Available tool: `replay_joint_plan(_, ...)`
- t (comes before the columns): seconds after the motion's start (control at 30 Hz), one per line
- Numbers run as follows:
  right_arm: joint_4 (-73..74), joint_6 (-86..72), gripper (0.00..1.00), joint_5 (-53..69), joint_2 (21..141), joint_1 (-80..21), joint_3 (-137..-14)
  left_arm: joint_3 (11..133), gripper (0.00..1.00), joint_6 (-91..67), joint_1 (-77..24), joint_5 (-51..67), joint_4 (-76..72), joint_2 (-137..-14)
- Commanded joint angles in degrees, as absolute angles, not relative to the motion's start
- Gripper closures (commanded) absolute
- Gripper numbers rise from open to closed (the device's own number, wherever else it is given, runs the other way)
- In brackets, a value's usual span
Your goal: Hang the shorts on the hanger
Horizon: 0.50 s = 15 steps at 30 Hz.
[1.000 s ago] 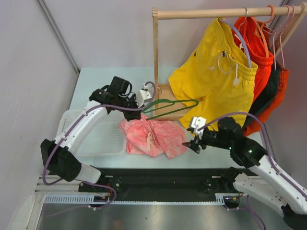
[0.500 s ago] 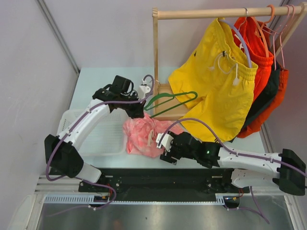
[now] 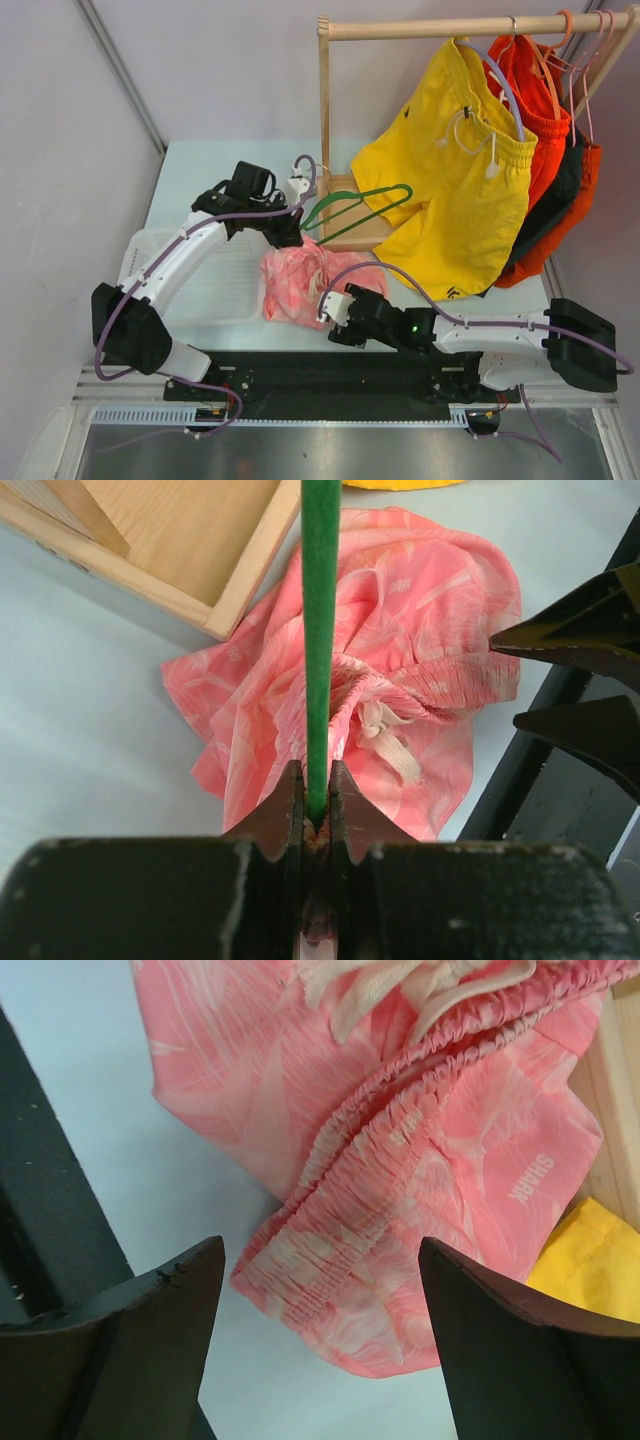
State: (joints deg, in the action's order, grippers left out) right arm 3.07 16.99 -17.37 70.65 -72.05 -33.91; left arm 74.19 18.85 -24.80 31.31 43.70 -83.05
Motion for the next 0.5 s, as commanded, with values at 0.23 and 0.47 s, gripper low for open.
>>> replay_joint_plan(0.23, 1.13, 17.75, 0.39, -26.88, 73.04, -68.66, -34.19, 72.34, 1.0, 17.84, -22.06, 36.3, 38.93, -79.28)
replay_joint_plan(0.47, 7.2, 18.1, 0.65, -30.06, 71.02, -63.03, -35.16, 71.89, 1.0, 19.42, -20.66, 37.44, 39.9, -78.93)
